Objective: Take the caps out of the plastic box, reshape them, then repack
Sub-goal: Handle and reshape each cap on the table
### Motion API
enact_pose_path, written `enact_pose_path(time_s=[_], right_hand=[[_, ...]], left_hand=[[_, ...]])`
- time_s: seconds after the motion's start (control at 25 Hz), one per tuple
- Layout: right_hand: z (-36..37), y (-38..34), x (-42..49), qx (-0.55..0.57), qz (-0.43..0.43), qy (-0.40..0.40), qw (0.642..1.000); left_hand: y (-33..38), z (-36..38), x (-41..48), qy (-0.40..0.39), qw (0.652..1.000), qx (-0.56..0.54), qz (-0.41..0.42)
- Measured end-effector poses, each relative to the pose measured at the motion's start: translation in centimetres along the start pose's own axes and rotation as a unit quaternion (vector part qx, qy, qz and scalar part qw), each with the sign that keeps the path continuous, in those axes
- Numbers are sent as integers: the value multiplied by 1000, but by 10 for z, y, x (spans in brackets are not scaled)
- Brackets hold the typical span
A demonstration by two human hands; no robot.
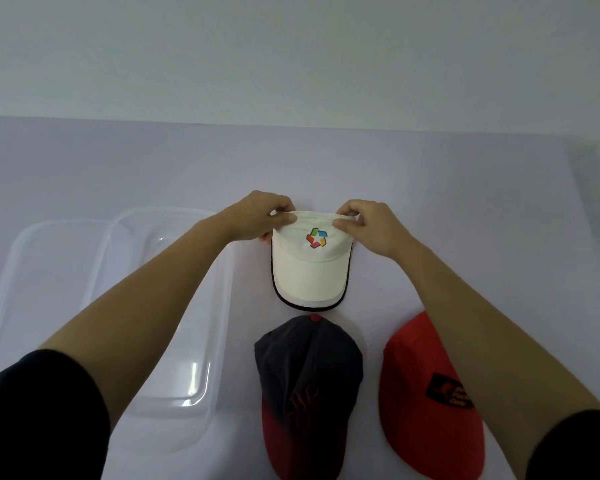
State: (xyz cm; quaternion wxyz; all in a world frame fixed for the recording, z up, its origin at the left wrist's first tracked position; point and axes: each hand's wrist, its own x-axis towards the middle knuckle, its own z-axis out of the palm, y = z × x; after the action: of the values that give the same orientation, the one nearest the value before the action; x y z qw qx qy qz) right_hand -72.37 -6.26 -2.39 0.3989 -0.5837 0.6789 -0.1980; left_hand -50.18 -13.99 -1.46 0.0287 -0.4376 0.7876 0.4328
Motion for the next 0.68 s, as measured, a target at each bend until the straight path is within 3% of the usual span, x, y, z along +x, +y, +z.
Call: enact_pose_path(time_s=[0.08, 0.28, 0.44, 0.68], right_hand=[[2, 4, 1, -27, -19, 14, 999], [9, -8, 3, 65, -16, -35, 997], [8, -5, 7, -10, 12, -46, 999], [14, 0, 8, -88, -19, -6, 996]], left_hand=[[0, 2, 1, -5, 1000, 28, -13], [21, 10, 0, 1, 998, -60, -18], [19, 12, -1, -3, 999, -26, -42], [17, 17, 0, 5, 997, 21, -67]])
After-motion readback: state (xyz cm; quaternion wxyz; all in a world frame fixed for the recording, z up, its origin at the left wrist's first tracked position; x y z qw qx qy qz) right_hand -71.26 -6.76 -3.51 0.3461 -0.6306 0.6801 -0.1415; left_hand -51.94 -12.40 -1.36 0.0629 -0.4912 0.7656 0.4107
